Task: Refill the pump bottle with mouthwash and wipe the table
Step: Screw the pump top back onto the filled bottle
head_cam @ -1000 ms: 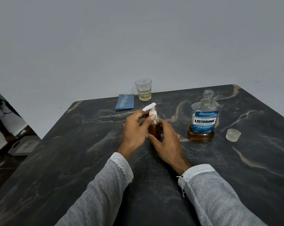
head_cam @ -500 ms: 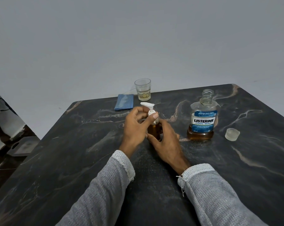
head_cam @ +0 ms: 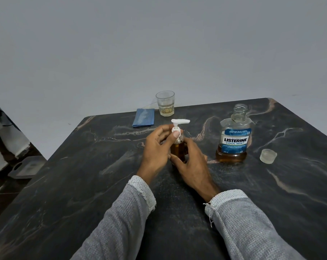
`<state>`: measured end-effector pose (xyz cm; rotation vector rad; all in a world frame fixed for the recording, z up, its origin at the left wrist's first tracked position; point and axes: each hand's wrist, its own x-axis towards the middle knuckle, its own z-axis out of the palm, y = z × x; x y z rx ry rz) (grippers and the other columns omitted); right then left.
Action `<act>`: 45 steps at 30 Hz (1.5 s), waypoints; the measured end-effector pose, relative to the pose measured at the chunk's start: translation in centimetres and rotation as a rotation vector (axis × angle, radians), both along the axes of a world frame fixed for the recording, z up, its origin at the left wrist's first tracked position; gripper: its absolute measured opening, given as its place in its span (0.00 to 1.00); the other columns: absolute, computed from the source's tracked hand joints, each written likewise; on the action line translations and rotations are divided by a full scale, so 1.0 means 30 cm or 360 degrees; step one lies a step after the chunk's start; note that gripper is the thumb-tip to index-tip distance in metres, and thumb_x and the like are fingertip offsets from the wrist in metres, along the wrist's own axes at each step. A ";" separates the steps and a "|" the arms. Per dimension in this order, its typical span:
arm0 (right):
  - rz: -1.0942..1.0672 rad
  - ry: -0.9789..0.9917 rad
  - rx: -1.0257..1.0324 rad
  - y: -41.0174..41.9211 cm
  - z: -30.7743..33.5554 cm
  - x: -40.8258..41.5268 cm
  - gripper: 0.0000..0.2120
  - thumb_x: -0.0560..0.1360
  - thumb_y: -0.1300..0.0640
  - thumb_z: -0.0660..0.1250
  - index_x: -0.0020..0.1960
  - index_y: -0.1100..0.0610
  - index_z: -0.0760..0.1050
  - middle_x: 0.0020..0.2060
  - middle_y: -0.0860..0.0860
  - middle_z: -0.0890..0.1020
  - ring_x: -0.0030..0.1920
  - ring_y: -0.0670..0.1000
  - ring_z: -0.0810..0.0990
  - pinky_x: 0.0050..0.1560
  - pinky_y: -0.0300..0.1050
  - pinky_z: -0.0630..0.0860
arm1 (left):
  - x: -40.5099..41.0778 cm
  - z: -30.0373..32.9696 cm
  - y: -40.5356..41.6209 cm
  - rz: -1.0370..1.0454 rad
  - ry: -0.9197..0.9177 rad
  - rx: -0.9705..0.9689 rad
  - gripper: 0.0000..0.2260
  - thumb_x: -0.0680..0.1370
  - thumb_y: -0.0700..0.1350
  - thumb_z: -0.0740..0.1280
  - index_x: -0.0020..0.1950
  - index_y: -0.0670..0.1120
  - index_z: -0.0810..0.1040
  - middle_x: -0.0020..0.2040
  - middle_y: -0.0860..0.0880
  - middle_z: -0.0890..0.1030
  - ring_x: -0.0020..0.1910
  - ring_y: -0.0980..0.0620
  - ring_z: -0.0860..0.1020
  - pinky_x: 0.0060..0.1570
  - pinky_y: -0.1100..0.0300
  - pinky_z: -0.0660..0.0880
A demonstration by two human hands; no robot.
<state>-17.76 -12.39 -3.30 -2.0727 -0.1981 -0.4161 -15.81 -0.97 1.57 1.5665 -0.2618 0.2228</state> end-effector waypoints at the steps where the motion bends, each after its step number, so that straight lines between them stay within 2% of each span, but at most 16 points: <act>1: 0.0000 0.0000 0.0000 0.000 0.000 0.001 0.27 0.72 0.44 0.70 0.67 0.46 0.65 0.60 0.46 0.75 0.61 0.48 0.74 0.61 0.59 0.72 | 0.001 -0.003 0.009 -0.0024 -0.0009 0.0041 0.10 0.78 0.43 0.67 0.59 0.46 0.79 0.52 0.49 0.85 0.54 0.54 0.82 0.53 0.59 0.78; 4: 0.0003 0.0005 0.0000 0.001 -0.002 0.001 0.28 0.72 0.44 0.70 0.68 0.46 0.65 0.61 0.46 0.75 0.61 0.48 0.74 0.62 0.60 0.72 | -0.003 -0.010 0.022 -0.0053 -0.0046 0.0141 0.11 0.80 0.46 0.65 0.61 0.46 0.79 0.54 0.51 0.84 0.55 0.55 0.81 0.50 0.61 0.79; 6: -0.0014 0.0004 -0.0005 0.002 -0.004 0.000 0.27 0.72 0.44 0.70 0.67 0.46 0.65 0.60 0.46 0.75 0.61 0.48 0.74 0.62 0.60 0.71 | -0.009 -0.006 0.013 -0.0046 -0.0012 0.0094 0.11 0.78 0.47 0.68 0.59 0.48 0.78 0.53 0.52 0.84 0.54 0.56 0.81 0.49 0.63 0.78; 9: -0.0048 0.0003 -0.0026 0.003 -0.006 0.000 0.26 0.72 0.43 0.70 0.66 0.46 0.66 0.60 0.46 0.76 0.60 0.47 0.74 0.62 0.60 0.70 | -0.003 0.005 0.001 -0.0003 0.0023 0.0033 0.12 0.74 0.44 0.73 0.56 0.46 0.79 0.50 0.51 0.85 0.51 0.57 0.82 0.48 0.66 0.77; 12: -0.0038 -0.0007 -0.0011 0.002 -0.005 0.000 0.26 0.72 0.43 0.70 0.66 0.46 0.66 0.59 0.46 0.76 0.59 0.48 0.75 0.60 0.60 0.72 | 0.003 0.016 0.003 -0.0018 -0.0005 0.0075 0.09 0.75 0.40 0.71 0.55 0.42 0.81 0.50 0.47 0.85 0.51 0.55 0.82 0.51 0.63 0.78; 16: -0.0034 -0.0027 -0.0020 0.006 -0.006 0.002 0.24 0.73 0.44 0.69 0.66 0.46 0.67 0.59 0.46 0.76 0.59 0.47 0.75 0.60 0.60 0.73 | 0.012 0.028 0.023 -0.0182 -0.0103 0.0160 0.07 0.77 0.38 0.67 0.54 0.43 0.81 0.51 0.45 0.84 0.52 0.54 0.82 0.52 0.64 0.77; 21: -0.0039 -0.0037 -0.0042 0.007 -0.001 -0.001 0.23 0.74 0.44 0.68 0.66 0.45 0.65 0.58 0.45 0.76 0.59 0.48 0.75 0.60 0.60 0.72 | 0.039 0.042 0.056 -0.0410 -0.0088 0.0224 0.09 0.78 0.38 0.66 0.58 0.42 0.80 0.52 0.48 0.85 0.55 0.52 0.82 0.53 0.62 0.77; 25: -0.0033 -0.0013 -0.0042 0.004 -0.003 -0.004 0.23 0.74 0.44 0.68 0.66 0.46 0.66 0.59 0.46 0.77 0.59 0.48 0.75 0.60 0.60 0.72 | 0.025 0.016 0.032 -0.0143 -0.0072 0.0206 0.09 0.76 0.43 0.70 0.55 0.45 0.83 0.51 0.49 0.85 0.53 0.53 0.83 0.56 0.57 0.78; 29: -0.0058 0.0007 -0.0057 0.005 -0.002 -0.005 0.22 0.74 0.45 0.68 0.65 0.47 0.67 0.58 0.47 0.77 0.59 0.49 0.76 0.61 0.60 0.71 | 0.011 0.002 0.018 0.0132 -0.0108 0.0300 0.06 0.72 0.49 0.74 0.48 0.51 0.84 0.44 0.55 0.86 0.44 0.58 0.83 0.43 0.63 0.80; 31: -0.0063 0.0016 -0.0066 0.005 0.000 -0.005 0.22 0.74 0.45 0.69 0.65 0.48 0.67 0.58 0.47 0.77 0.59 0.49 0.76 0.61 0.60 0.70 | 0.008 0.001 0.013 0.0181 -0.0140 0.0350 0.07 0.72 0.50 0.74 0.49 0.51 0.84 0.45 0.56 0.85 0.46 0.58 0.83 0.49 0.59 0.79; 34: -0.0039 0.0026 -0.0040 0.006 0.002 -0.006 0.23 0.74 0.47 0.69 0.67 0.49 0.67 0.59 0.48 0.77 0.60 0.50 0.76 0.61 0.60 0.72 | 0.002 0.003 0.004 0.0196 -0.0140 0.0359 0.09 0.72 0.50 0.74 0.50 0.51 0.84 0.46 0.56 0.85 0.50 0.58 0.82 0.54 0.55 0.78; 37: -0.0027 0.0014 -0.0030 0.004 0.002 -0.009 0.23 0.75 0.48 0.68 0.67 0.50 0.68 0.59 0.49 0.77 0.60 0.50 0.76 0.60 0.60 0.72 | 0.001 0.000 -0.005 0.0223 -0.0145 0.0366 0.08 0.72 0.51 0.74 0.50 0.52 0.84 0.45 0.58 0.85 0.47 0.61 0.82 0.51 0.59 0.78; 40: -0.0028 0.0000 -0.0028 0.003 0.003 -0.010 0.22 0.75 0.49 0.68 0.66 0.51 0.68 0.59 0.49 0.78 0.59 0.50 0.76 0.60 0.60 0.72 | 0.009 0.003 -0.006 0.0214 -0.0168 0.0440 0.08 0.74 0.50 0.72 0.52 0.51 0.84 0.45 0.58 0.85 0.48 0.62 0.81 0.52 0.59 0.78; 45: -0.0018 0.0000 -0.0008 0.006 0.009 -0.005 0.22 0.74 0.47 0.69 0.65 0.51 0.69 0.57 0.48 0.78 0.58 0.50 0.77 0.58 0.60 0.74 | 0.026 0.011 0.017 0.0031 -0.0147 0.0427 0.09 0.76 0.47 0.70 0.54 0.46 0.84 0.48 0.55 0.85 0.50 0.59 0.82 0.52 0.62 0.77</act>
